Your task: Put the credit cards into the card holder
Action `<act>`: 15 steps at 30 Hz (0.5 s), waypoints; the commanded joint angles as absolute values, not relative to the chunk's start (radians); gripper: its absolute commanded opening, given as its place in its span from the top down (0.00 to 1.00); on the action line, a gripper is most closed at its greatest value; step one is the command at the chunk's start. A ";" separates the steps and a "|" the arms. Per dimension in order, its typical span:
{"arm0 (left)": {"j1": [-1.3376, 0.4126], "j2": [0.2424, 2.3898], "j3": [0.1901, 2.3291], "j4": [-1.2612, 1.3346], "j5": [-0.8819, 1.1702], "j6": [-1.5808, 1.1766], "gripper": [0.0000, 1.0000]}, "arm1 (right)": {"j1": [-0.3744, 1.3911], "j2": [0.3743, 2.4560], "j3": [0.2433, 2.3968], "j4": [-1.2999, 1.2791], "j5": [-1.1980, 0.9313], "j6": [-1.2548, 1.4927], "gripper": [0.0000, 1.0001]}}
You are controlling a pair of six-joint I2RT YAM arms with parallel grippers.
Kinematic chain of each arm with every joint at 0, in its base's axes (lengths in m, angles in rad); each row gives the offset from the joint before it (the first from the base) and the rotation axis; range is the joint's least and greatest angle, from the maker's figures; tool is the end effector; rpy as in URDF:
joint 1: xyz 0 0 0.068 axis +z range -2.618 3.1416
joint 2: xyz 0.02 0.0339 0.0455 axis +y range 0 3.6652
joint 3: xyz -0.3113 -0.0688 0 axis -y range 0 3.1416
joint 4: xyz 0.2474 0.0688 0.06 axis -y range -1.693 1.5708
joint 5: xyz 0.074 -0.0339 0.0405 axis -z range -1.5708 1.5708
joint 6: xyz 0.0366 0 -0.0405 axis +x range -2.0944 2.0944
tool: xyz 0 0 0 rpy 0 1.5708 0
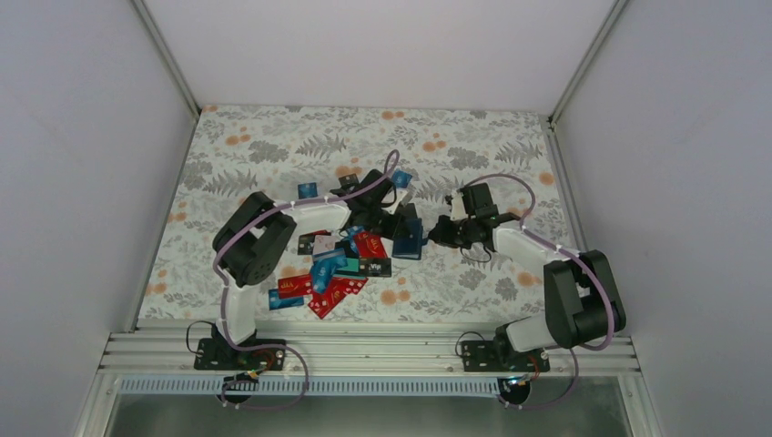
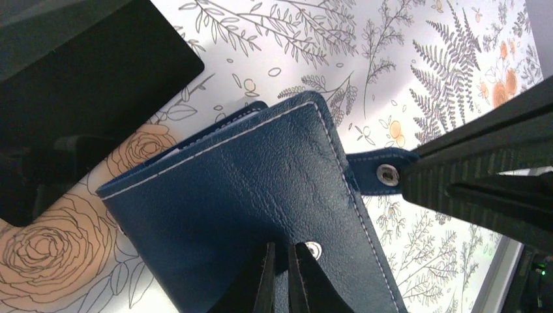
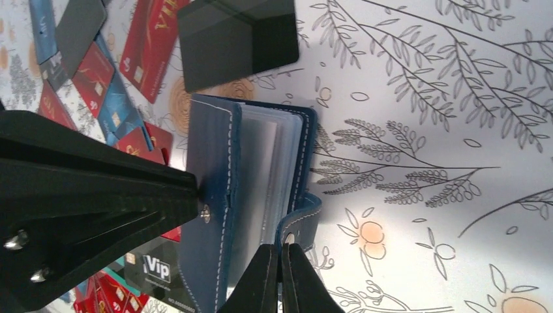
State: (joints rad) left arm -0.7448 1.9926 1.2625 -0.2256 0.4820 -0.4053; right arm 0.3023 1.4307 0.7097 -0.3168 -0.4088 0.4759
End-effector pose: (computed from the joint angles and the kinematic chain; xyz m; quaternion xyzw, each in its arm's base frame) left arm 0.3070 -0.3061 0.1903 0.2276 0.9000 -0.3508 0.1230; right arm 0.2407 0.0903 0.2108 0.0286 0.9457 0.2790 0.1643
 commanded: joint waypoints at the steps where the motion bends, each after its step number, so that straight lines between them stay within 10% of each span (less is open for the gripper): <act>1: -0.755 2.025 1.291 -0.245 0.448 -0.403 0.92 | 0.300 1.415 0.754 -0.342 -0.462 0.437 0.96; 15: -0.761 2.080 1.324 -0.276 0.402 -0.408 0.94 | 0.350 1.477 0.812 -0.372 -0.498 0.413 0.96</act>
